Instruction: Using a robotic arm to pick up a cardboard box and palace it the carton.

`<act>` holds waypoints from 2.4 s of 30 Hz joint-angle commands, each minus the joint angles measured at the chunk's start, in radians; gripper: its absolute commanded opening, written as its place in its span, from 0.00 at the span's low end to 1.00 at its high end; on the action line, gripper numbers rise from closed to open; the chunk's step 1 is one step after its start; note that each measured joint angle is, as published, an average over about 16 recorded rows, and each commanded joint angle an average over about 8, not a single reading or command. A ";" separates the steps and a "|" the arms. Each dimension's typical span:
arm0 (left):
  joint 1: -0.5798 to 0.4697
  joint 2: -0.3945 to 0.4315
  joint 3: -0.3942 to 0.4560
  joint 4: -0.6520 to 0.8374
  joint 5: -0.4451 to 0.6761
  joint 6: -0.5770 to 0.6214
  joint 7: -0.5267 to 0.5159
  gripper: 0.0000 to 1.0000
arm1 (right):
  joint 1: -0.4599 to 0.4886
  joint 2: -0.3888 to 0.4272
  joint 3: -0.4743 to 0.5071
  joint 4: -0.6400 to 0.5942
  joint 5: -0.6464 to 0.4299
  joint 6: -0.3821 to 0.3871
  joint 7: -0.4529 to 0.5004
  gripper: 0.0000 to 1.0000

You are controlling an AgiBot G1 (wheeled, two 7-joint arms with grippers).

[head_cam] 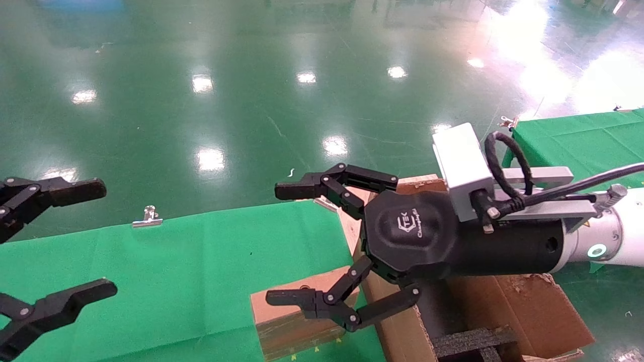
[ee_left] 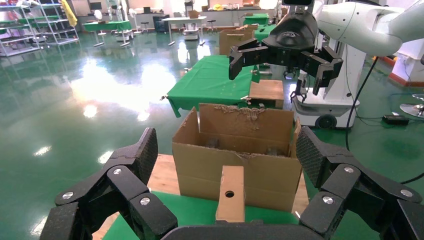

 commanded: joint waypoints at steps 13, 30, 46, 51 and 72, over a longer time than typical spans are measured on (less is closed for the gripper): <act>0.000 0.000 0.000 0.000 0.000 0.000 0.000 0.00 | 0.027 -0.003 -0.031 0.000 -0.066 0.001 0.017 1.00; 0.000 0.000 0.000 0.000 0.000 0.000 0.000 0.00 | 0.248 -0.131 -0.258 -0.106 -0.510 -0.043 0.071 1.00; 0.000 0.000 0.000 0.000 0.000 0.000 0.000 0.00 | 0.404 -0.301 -0.444 -0.268 -0.776 -0.073 -0.014 1.00; 0.000 0.000 0.000 0.000 0.000 0.000 0.000 0.00 | 0.464 -0.350 -0.513 -0.293 -0.849 -0.078 -0.044 1.00; 0.000 0.000 0.000 0.000 0.000 0.000 0.000 1.00 | 0.536 -0.423 -0.610 -0.364 -0.884 -0.079 -0.099 0.00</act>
